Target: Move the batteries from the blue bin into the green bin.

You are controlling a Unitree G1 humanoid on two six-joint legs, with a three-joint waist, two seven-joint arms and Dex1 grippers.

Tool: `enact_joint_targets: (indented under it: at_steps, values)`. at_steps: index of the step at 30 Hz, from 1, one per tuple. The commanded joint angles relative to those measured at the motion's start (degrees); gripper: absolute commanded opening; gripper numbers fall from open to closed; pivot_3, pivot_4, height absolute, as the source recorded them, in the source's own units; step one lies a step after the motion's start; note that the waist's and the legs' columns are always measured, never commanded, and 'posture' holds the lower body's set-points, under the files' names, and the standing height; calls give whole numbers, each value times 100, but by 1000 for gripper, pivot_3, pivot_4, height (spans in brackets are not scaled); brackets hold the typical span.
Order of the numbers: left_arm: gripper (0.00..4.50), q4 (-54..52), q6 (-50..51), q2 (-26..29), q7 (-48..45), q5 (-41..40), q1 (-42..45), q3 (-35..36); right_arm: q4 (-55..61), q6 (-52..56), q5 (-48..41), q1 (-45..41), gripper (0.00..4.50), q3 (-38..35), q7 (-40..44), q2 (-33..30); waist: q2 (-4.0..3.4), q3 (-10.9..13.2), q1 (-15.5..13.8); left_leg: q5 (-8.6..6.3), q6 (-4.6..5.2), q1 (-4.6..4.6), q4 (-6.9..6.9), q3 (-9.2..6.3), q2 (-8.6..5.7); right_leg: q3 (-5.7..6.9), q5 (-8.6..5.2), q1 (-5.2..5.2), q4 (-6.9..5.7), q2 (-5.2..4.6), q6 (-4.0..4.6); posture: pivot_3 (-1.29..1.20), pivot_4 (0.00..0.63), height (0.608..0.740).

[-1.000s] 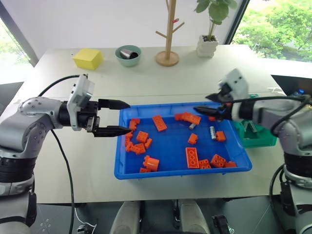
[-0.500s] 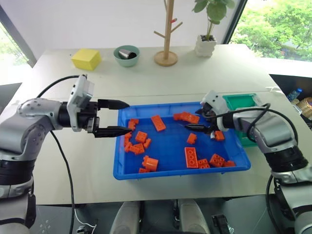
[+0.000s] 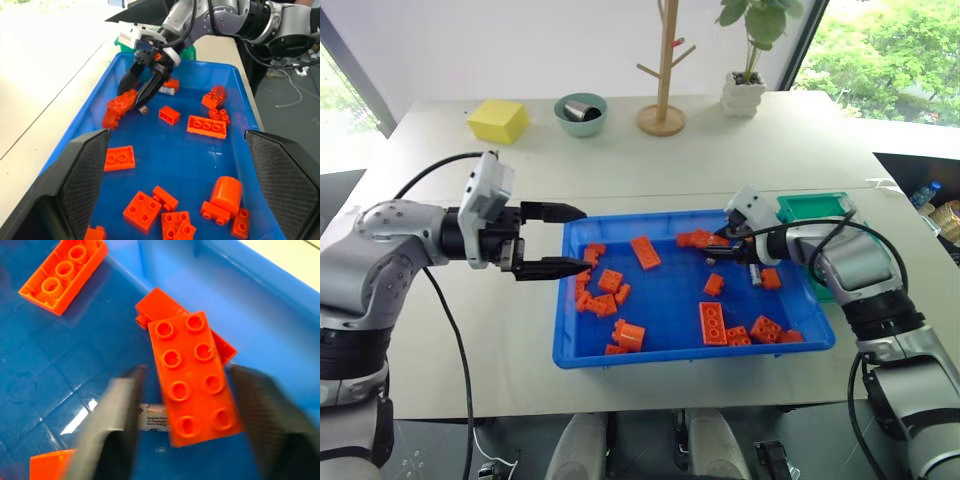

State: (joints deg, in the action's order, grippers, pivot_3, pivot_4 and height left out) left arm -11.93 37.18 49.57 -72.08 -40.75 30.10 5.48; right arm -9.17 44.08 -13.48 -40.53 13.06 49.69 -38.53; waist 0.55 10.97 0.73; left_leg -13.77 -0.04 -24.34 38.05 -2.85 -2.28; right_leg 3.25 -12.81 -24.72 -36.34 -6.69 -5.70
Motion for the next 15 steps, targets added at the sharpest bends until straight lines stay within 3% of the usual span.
enact_joint_targets:
  at_steps: [1,9,15]
  values:
    - [4500,-56,-23,66,-8,-70,141,139,331,54,-34,-108,1150,-182,2,36,0,0,0,0,0,0,0,0,0,0,0,0,0,0,0,0,150,702]
    - [4500,-11,-26,40,-28,-47,209,79,1711,1071,-644,-219,1150,-302,-154,494,0,0,7,0,0,0,0,-3,0,0,0,-1,-2,1,0,0,150,702]
    - [4500,-32,-14,23,-20,-47,219,54,2405,1582,-790,102,1150,93,-537,1028,2,-1,-16,0,0,0,0,-7,0,0,0,-1,-4,1,0,0,150,702]
